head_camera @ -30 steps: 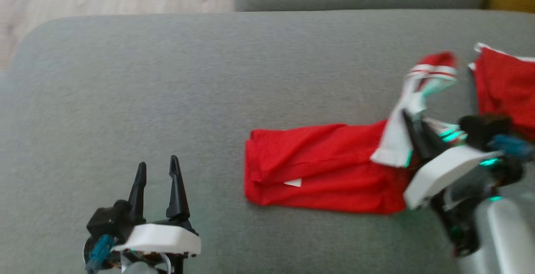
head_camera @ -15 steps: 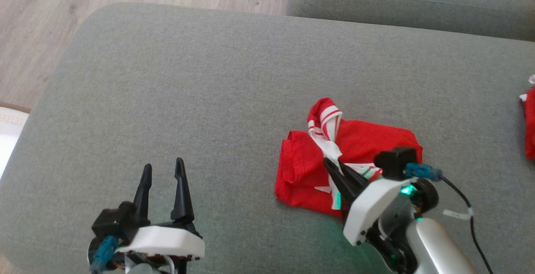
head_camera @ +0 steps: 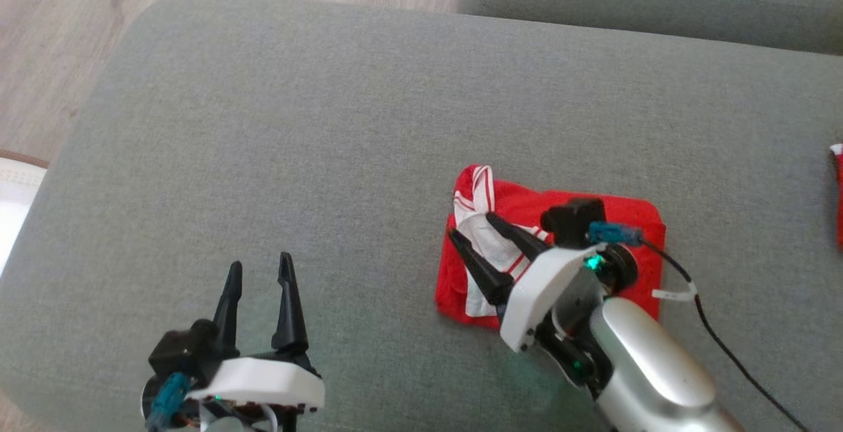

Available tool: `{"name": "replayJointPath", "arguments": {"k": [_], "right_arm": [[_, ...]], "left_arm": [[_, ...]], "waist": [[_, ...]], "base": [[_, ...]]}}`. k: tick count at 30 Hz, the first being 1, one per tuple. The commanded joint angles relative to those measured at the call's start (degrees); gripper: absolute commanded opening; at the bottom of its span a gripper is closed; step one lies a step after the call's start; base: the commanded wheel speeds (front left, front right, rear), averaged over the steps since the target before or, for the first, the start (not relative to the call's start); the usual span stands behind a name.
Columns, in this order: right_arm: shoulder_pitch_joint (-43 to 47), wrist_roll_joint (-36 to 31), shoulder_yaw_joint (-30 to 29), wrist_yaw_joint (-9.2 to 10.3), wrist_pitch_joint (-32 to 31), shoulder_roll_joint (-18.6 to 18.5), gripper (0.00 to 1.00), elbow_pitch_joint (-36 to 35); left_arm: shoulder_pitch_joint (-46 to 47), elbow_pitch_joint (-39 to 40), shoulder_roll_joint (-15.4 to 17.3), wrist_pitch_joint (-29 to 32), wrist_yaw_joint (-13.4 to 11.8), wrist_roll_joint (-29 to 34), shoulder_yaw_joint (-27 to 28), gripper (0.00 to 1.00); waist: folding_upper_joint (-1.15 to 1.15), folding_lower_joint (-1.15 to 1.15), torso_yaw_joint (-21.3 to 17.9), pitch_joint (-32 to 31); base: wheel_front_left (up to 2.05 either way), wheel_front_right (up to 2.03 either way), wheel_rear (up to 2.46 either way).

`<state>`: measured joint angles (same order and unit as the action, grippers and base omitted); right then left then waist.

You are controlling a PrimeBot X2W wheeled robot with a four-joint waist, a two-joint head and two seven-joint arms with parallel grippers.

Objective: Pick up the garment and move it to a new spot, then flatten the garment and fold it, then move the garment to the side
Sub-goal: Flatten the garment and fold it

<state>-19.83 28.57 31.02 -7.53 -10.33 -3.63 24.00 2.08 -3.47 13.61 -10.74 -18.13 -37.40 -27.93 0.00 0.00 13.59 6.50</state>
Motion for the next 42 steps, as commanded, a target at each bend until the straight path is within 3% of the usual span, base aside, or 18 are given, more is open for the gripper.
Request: {"name": "replayJointPath", "arguments": {"k": [1,9,24,25,26,30,36,42], "right_arm": [[-2.78,0.51,1.40,0.04,1.30,0.75,1.00,-1.85],[-5.03,-2.21,-0.36,0.04,5.49,0.75,1.00,-4.05],[4.53,-16.95,-21.66,0.04,10.48,0.75,1.00,-11.10],[5.54,-17.72,-22.61,0.04,10.63,0.75,0.85,-11.39],[6.55,-18.58,-23.45,0.04,10.68,0.75,0.57,-11.51],[9.86,-19.95,-24.27,0.04,10.74,0.75,0.00,-11.00],[11.61,-17.74,-20.68,0.04,10.71,0.75,0.00,-5.95],[8.78,-13.52,-11.16,0.04,11.23,0.75,0.00,0.65]], "left_arm": [[2.76,1.39,0.10,-0.68,0.11,-0.36,1.58,1.00],[2.88,1.37,0.15,-0.74,0.06,-0.25,1.27,1.00],[3.19,2.84,0.89,0.18,-0.23,0.43,0.06,1.00],[3.17,2.96,0.97,0.23,-0.27,0.45,0.01,1.00],[3.14,3.07,1.04,0.28,-0.30,0.47,-0.02,1.00],[3.09,3.40,1.29,0.45,-0.46,0.58,-0.19,1.00],[3.02,3.83,1.68,0.60,-0.80,0.57,-0.09,1.00],[2.96,4.37,2.20,0.86,-1.18,0.49,0.11,1.00]], "waist": [[0.00,0.00,-0.46,-0.03],[0.00,0.00,-2.54,-0.63],[0.00,0.00,-5.78,-1.61],[0.00,0.00,-5.86,-1.61],[0.00,0.00,-5.92,-1.59],[0.00,0.00,-5.89,-1.49],[0.00,0.00,-5.14,-1.57],[0.00,0.00,-3.56,-1.57]], "base": [[0.00,0.00,0.00],[0.00,0.00,0.00],[0.00,0.00,0.00],[0.00,0.00,0.00],[0.00,0.00,0.00],[0.00,0.00,0.00],[0.00,0.00,0.00],[0.00,0.00,0.00]]}}
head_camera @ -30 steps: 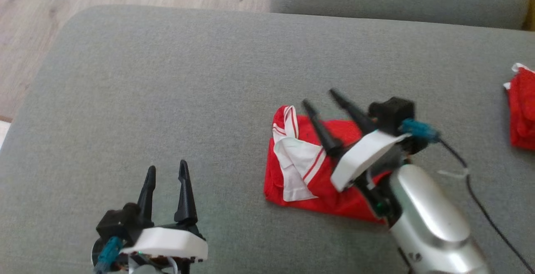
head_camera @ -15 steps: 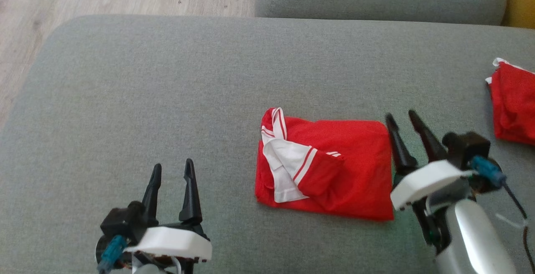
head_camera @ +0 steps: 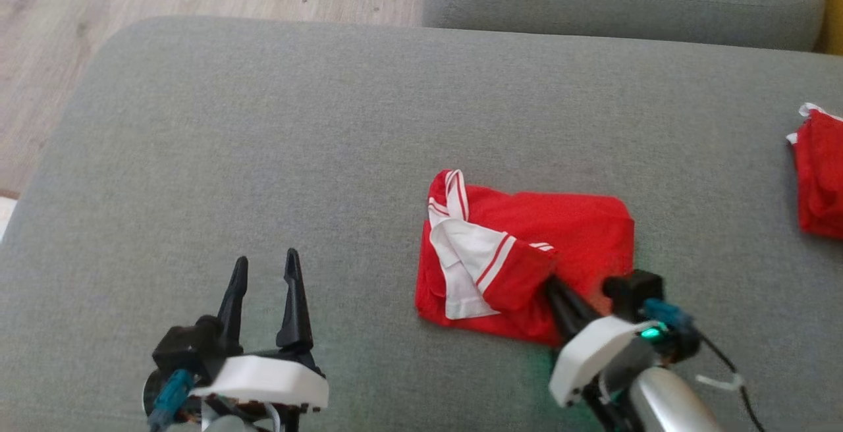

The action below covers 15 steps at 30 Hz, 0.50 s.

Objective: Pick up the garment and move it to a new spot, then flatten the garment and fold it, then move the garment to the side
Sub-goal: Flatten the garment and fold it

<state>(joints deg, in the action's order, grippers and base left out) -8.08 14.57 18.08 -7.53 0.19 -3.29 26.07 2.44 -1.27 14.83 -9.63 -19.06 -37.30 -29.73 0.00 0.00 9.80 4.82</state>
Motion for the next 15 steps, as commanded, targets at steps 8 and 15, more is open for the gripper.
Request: {"name": "replayJointPath", "arguments": {"k": [8,15], "right_arm": [[-8.89,4.68,12.03,0.04,2.12,0.41,0.00,0.87],[-11.61,6.08,25.62,0.04,-2.87,0.41,0.00,3.76]], "left_arm": [[2.53,2.61,1.26,-0.53,-0.62,0.07,2.53,1.00],[2.57,2.64,1.13,-1.01,-0.85,-0.31,2.94,1.00]], "waist": [[0.00,0.00,1.56,0.67],[0.00,0.00,2.22,1.37]], "base": [[0.00,0.00,0.00],[0.00,0.00,0.00]]}}
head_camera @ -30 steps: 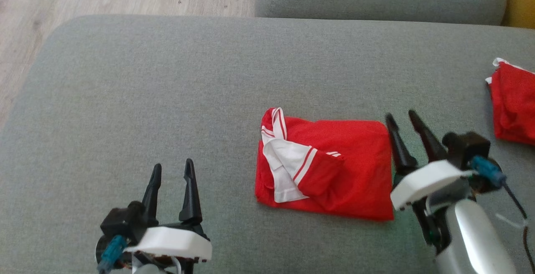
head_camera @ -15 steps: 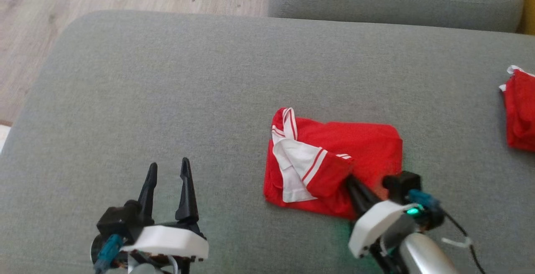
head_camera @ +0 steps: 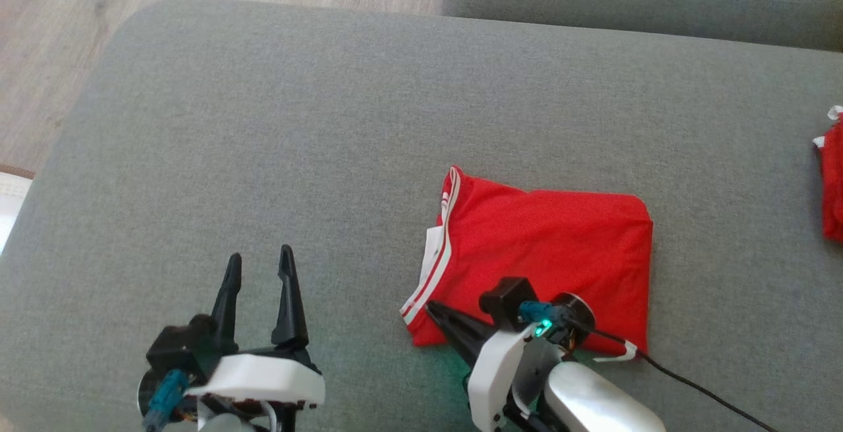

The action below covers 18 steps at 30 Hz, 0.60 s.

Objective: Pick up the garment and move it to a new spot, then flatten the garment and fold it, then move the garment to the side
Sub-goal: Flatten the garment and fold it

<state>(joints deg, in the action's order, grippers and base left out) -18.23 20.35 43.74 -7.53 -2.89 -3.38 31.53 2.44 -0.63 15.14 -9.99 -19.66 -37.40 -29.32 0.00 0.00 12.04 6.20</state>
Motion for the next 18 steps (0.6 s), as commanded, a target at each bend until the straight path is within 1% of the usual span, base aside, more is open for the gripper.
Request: {"name": "replayJointPath", "arguments": {"k": [1,4,6,7,10,11,12,13,14,15,16,18], "right_arm": [[-1.61,0.29,0.82,0.04,0.12,0.50,0.00,-1.46],[-2.19,-0.05,1.68,0.04,1.17,0.50,0.00,-1.11],[-2.56,-0.16,0.98,0.04,2.68,0.50,0.00,-1.52],[-2.94,-0.45,-0.43,0.04,4.42,0.50,0.00,-2.19],[-3.21,-1.13,-3.44,0.04,6.81,0.50,0.00,-3.73],[-3.02,-1.76,-6.32,0.04,8.42,0.50,0.10,-4.95],[-2.79,-2.15,-7.92,0.04,9.09,0.50,0.23,-5.62],[-2.47,-2.65,-9.66,0.04,9.68,0.50,0.33,-6.28],[-2.05,-3.24,-11.38,0.04,10.19,0.50,0.72,-7.00],[-1.49,-3.73,-13.21,0.04,10.65,0.50,0.90,-7.75],[-0.84,-4.27,-14.98,0.04,10.92,0.50,1.00,-8.46],[0.65,-4.98,-18.39,0.04,11.36,0.50,1.00,-9.88]], "left_arm": [[2.55,1.95,0.80,-0.75,-0.25,-0.30,2.64,1.00],[2.47,1.90,0.81,-1.05,-0.39,-0.48,3.01,1.00],[2.37,1.86,0.83,-1.20,-0.53,-0.59,3.23,1.00],[2.40,1.85,0.86,-1.29,-0.54,-0.61,3.27,1.00],[2.73,1.89,0.92,-1.31,-0.19,-0.61,3.05,1.00],[3.13,1.82,1.00,-1.26,0.02,-0.51,2.89,1.00],[3.38,1.75,1.04,-1.28,0.17,-0.50,2.86,1.00],[3.64,1.64,1.07,-1.31,0.32,-0.48,2.83,1.00],[3.91,1.53,1.08,-1.33,0.56,-0.47,2.72,1.00],[4.16,1.43,1.06,-1.38,0.95,-0.50,2.55,1.00],[4.36,1.24,0.97,-1.44,1.18,-0.54,2.43,1.00],[4.65,0.67,0.91,-1.55,1.53,-0.44,2.15,1.00]], "waist": [[0.00,0.00,-0.09,0.10],[0.00,0.00,-0.55,0.37],[0.00,0.00,-0.99,0.41],[0.00,0.00,-1.48,0.39],[0.00,0.00,-2.19,0.25],[0.00,0.00,-2.71,-0.04],[0.00,0.00,-3.00,-0.23],[0.00,0.00,-3.29,-0.45],[0.00,0.00,-3.60,-0.70],[0.00,0.00,-3.94,-0.99],[0.00,0.00,-4.22,-1.25],[0.00,0.00,-4.87,-1.86]], "base": [[0.00,0.00,0.00],[0.00,0.00,0.00],[0.00,0.00,0.00],[0.00,0.00,0.00],[0.00,0.00,0.00],[0.00,0.00,0.00],[0.00,0.00,0.00],[0.00,0.00,0.00],[0.00,0.00,0.00],[0.00,0.00,0.00],[0.00,0.00,0.00],[0.00,0.00,0.00]]}}
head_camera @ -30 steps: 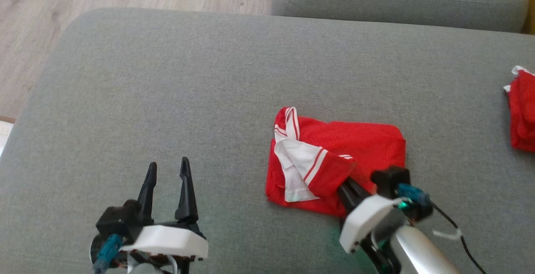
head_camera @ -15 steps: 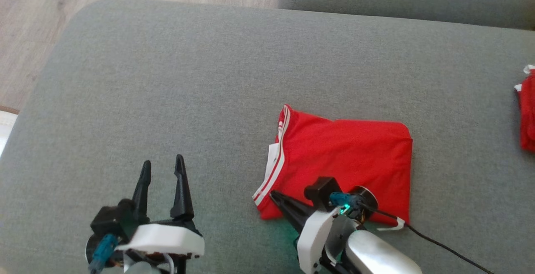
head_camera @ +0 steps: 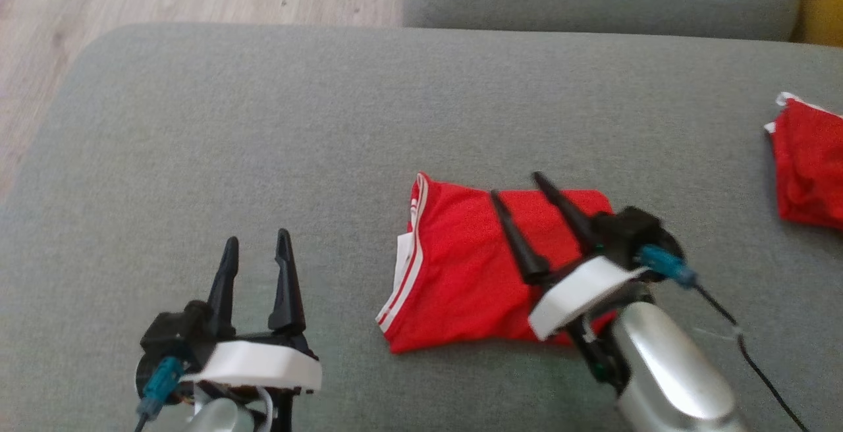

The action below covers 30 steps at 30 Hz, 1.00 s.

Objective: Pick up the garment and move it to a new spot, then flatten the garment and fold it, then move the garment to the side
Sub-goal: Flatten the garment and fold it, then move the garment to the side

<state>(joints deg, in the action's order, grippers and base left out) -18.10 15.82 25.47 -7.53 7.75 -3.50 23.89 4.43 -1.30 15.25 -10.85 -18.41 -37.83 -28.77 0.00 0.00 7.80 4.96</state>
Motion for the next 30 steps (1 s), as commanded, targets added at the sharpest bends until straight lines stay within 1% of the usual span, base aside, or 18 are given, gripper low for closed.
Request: {"name": "replayJointPath", "arguments": {"k": [1,10,13,15,21,30], "right_arm": [[1.38,-0.86,-1.89,0.04,0.79,0.62,1.00,-2.88],[11.77,-3.53,-16.73,0.04,1.06,0.62,1.00,-10.41],[15.31,-3.86,-20.41,0.04,0.64,0.62,1.00,-13.43],[17.14,-3.87,-21.55,0.04,-0.01,0.62,1.00,-15.18],[19.74,-4.65,-22.07,0.04,-1.65,0.62,1.00,-17.77],[21.05,-4.40,-21.07,0.04,-3.14,0.62,1.00,-18.44]], "left_arm": [[2.74,0.95,0.79,-0.73,0.42,0.10,1.38,1.00],[0.58,-1.82,0.25,-1.75,1.47,-0.43,0.57,1.00],[-0.88,-2.41,0.54,-2.07,1.77,-0.81,0.69,1.00],[-1.80,-2.65,0.83,-2.28,1.78,-0.98,0.94,1.00],[-3.04,-3.37,1.65,-2.60,1.52,-0.43,0.98,1.00],[-2.82,-3.45,1.60,-2.69,1.22,-0.16,0.62,1.00]], "waist": [[0.00,0.00,-0.92,-0.96],[0.00,0.00,-2.78,-3.84],[0.00,0.00,-3.21,-4.53],[0.00,0.00,-3.56,-4.83],[0.00,0.00,-4.01,-5.15],[0.00,0.00,-3.83,-4.92]], "base": [[0.00,0.00,0.00],[0.00,0.00,0.00],[0.00,0.00,0.00],[0.00,0.00,0.00],[0.00,0.00,0.00],[0.00,0.00,0.00]]}}
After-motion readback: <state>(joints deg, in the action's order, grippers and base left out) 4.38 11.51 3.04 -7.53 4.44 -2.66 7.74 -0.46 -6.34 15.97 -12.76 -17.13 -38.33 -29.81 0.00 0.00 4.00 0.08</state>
